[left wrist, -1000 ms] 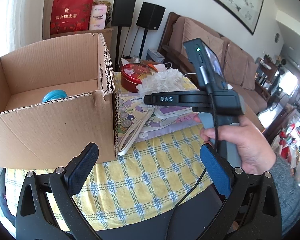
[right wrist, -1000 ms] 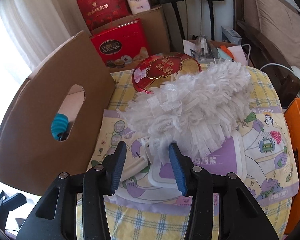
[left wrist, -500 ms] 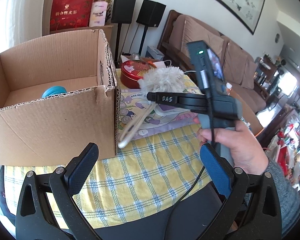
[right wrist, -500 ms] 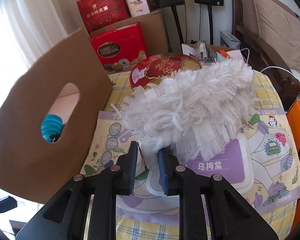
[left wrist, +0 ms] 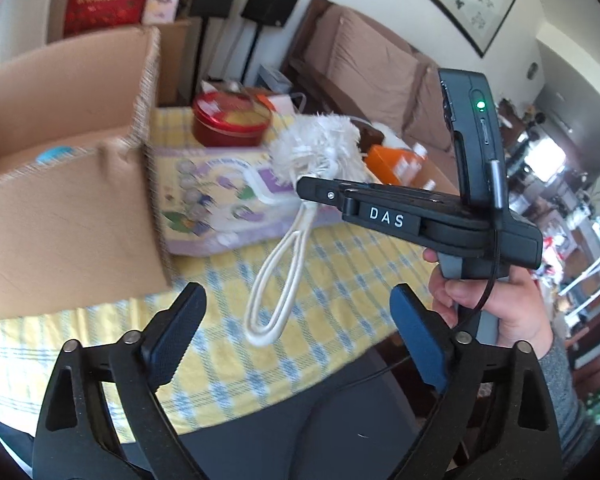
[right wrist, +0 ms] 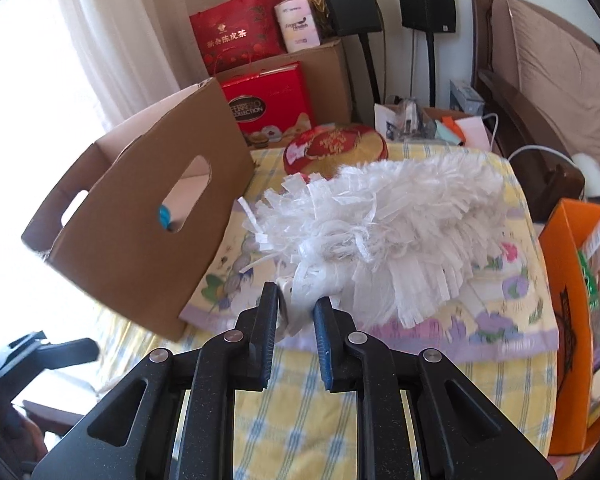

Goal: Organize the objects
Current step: 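Lift the white duster with both grippers and carry it toward the cardboard box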

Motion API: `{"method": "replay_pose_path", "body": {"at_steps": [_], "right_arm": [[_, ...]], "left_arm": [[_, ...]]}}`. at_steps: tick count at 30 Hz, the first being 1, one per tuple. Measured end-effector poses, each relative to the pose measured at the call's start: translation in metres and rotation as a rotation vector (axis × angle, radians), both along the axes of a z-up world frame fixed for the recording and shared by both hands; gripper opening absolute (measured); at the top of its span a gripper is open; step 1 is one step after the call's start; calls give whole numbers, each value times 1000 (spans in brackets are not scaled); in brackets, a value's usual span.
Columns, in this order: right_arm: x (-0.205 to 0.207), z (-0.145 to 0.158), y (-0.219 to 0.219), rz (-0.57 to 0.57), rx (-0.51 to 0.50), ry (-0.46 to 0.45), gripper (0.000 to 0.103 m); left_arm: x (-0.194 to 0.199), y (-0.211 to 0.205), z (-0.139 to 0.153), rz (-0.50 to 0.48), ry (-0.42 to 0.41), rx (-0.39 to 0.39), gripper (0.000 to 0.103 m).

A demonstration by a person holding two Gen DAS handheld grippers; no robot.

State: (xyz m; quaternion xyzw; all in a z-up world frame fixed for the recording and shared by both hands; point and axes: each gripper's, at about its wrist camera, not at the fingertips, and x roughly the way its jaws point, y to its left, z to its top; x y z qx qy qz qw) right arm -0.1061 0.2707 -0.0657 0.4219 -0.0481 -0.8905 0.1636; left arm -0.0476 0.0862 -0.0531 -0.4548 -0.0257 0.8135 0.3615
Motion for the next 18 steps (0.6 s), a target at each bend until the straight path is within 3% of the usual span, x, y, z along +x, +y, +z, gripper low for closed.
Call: {"method": "replay_pose_path", "body": {"at_steps": [3,5,9,11,18], "right_arm": [[8,-5,2,17,-2,-10,17],[13,-7,4,20,-7,-12,17],[20,-6,7,17,-24,-8,17],[24,-5,9,14,-30,-2,17],[32,12,14,0,-50,38,17]], "left_arm": [[1,12,-10,-35,-18,-52,77],[0,22,-19,-59,-42,-100,58],[-3,31,-32,-66,-75,-126,39],[-2,32,-33,-64,-67,-133,24],[11,32,-10,-81,15,-101,23]]}}
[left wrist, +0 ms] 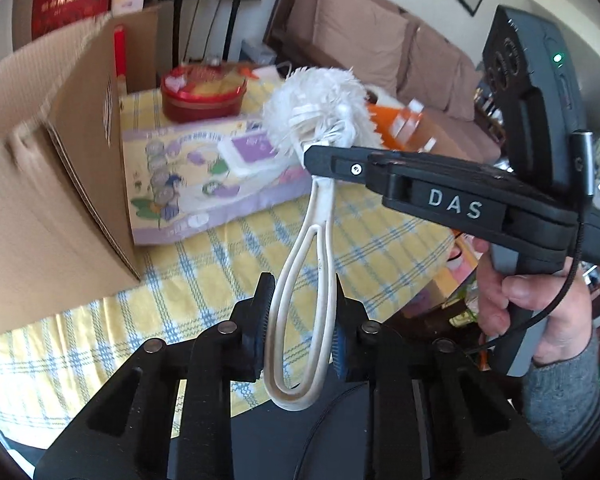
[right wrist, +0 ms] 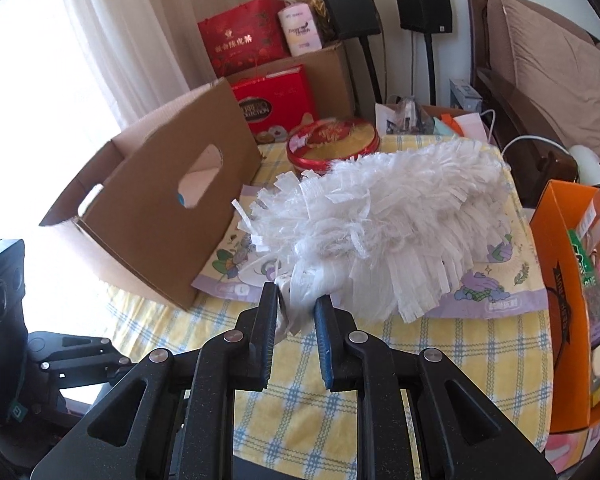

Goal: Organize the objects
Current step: 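Lift the white duster with both grippers and carry it toward the cardboard box, then lower the duster into the box and open both grippers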

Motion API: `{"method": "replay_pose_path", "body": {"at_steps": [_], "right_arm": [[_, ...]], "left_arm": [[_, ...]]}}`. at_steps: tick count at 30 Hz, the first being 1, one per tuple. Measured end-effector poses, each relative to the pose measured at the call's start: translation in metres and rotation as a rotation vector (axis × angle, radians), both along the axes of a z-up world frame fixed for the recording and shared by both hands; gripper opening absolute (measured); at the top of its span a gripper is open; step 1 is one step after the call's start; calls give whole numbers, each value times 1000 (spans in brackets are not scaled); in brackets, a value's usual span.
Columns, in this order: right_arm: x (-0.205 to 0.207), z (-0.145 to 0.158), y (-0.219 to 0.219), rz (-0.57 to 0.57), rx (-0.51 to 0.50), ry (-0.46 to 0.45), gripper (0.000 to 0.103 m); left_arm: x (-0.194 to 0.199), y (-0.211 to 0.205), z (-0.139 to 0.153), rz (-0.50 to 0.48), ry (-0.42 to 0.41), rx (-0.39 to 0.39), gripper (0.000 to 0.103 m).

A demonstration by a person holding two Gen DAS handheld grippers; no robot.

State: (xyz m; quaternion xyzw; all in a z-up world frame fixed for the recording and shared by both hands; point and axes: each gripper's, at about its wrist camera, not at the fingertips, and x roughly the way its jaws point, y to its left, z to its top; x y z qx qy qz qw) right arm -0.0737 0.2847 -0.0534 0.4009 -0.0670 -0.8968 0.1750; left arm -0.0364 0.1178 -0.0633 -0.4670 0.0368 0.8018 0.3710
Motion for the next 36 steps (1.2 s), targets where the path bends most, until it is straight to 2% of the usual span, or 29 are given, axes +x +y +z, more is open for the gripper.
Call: {"method": "replay_pose_path", "body": {"at_steps": [7,16,25,36], "right_arm": [[9,48,-12,29,-13,86,17],[-9,109,-62,121,-32,171,16],[-37,135,-121,195,-46,194,16],[-75,134,-190,269,-95,131,16]], "left_arm": [[-1,-19,49,-14,72,43,23],[-26,-75,112,42,146,81,23],[-56,-129,140,88,158,83,22],[-98,-202,144,136,104,111,22]]}}
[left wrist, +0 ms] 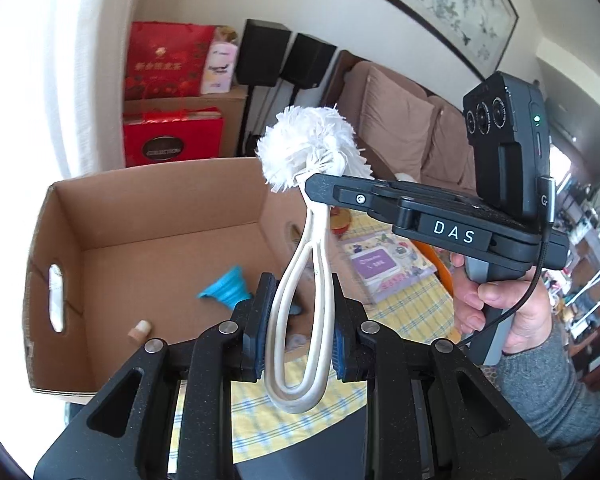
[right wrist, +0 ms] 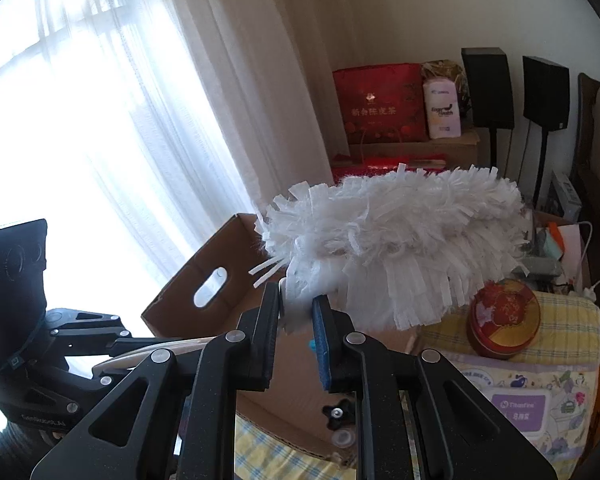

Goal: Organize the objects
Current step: 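Lower the duster into the box and open both grippers, then withdraw both tools from the box back over the table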

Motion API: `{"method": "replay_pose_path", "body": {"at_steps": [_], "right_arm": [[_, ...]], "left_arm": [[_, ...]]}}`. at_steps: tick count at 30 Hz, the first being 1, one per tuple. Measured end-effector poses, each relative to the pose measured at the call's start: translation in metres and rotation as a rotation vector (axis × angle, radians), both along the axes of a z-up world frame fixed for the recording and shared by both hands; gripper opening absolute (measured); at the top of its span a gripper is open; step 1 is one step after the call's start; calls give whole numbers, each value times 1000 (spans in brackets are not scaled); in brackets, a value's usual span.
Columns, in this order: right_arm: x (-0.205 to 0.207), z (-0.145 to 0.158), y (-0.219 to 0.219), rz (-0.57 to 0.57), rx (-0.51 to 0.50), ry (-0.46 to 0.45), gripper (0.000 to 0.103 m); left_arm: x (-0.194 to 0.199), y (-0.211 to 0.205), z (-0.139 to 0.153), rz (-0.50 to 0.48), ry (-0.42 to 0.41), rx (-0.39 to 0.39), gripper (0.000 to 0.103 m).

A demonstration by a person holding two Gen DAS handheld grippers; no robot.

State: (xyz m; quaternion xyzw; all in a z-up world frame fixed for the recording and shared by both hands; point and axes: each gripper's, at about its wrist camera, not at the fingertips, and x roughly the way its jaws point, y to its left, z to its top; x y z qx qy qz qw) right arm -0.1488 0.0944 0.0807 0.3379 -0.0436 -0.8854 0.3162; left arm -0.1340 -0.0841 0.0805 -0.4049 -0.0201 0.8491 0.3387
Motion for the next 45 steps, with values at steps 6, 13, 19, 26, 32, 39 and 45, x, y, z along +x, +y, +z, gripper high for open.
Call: {"method": "replay_pose_path", "body": {"at_steps": [6,13,19,26,32,39,45], "right_arm": [[-16,-10,-43,45,21,-38,16],[-35,-42,-76,60,49,-125,14],[-51,-65,-89,55,101,-163,10],[-48,-61,-69,30,100,-147,13],[-39,-48,-39,-8,79,-120,15],[-22,-38,-7,-61,112,-75,49],[-9,-35,16,-108,140,-55,66]], "left_arm": [[-23,-38,-13,-25,-81,3,22],[-51,-66,-40,24,-150,-22,18],[-74,-70,-79,130,-182,-131,15],[-81,-81,-86,200,-199,-62,39],[-69,-68,-70,212,-142,-67,65],[-56,-38,-54,186,-117,-53,81],[-46,-10,-47,171,-90,-82,85]]}}
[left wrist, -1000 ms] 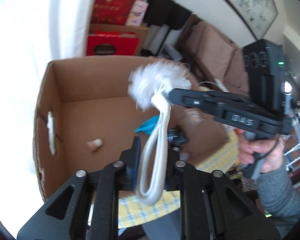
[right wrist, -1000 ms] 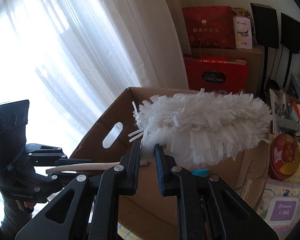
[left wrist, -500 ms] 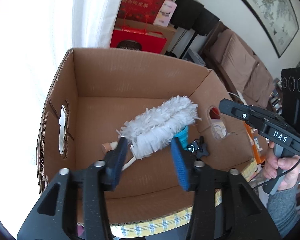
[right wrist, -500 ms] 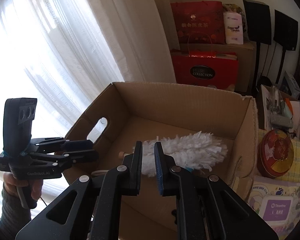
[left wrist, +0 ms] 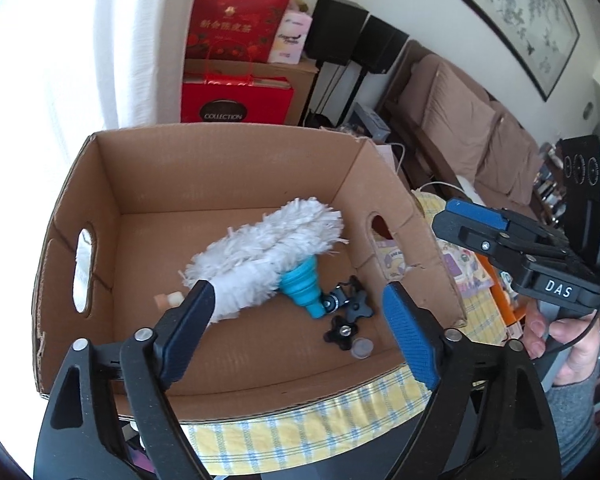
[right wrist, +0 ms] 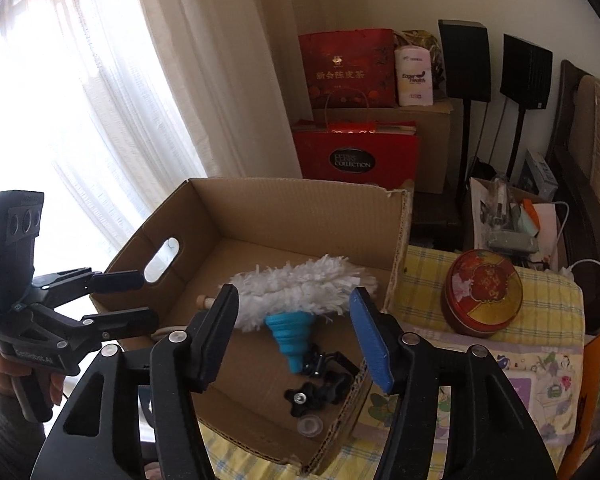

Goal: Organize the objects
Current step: 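Withdraw both tools from the box back over the table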

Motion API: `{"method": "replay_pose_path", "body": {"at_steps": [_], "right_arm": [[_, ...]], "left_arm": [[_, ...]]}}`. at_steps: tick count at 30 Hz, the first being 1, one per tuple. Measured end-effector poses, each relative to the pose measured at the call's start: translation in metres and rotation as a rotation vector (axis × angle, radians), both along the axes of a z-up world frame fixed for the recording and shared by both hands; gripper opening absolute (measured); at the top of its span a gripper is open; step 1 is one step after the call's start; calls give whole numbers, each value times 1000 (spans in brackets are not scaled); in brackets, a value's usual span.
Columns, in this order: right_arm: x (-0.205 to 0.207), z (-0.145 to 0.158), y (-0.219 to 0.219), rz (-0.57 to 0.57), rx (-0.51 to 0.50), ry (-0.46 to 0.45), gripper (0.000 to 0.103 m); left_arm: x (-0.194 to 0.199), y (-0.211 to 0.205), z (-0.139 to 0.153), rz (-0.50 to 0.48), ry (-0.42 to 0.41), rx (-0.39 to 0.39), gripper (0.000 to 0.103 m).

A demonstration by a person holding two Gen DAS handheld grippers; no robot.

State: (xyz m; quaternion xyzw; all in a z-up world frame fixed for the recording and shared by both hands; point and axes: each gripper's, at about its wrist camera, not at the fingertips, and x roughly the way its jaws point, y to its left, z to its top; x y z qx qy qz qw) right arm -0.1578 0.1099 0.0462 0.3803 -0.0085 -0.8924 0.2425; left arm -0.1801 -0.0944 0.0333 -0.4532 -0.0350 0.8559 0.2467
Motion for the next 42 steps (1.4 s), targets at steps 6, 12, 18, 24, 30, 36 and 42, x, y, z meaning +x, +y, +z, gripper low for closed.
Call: {"method": "replay_pose_path", "body": {"at_steps": [6,12,18,24,30,36,42], "right_arm": [[11,3,29,-51,19,15,83],[22,1,61,-101,43,16,86],[36,-9,100,-150,43,6,86],[49,-19,141,-221,45,2,86],[59,-27,182,-289,49,-8,86],[63,-46,219,-359,39,-39,86],[65,-66,258,-438,26,-78,86]], "left_arm": [[13,23,6,-15,38,7,103],[29,46,7,-32,61,46,103],[45,69,0,-49,70,57,103],[63,94,-5,-61,87,85,103],[85,118,-14,-105,111,79,103],[109,135,-22,-119,173,65,103],[120,145,-19,-129,187,77,103]]}}
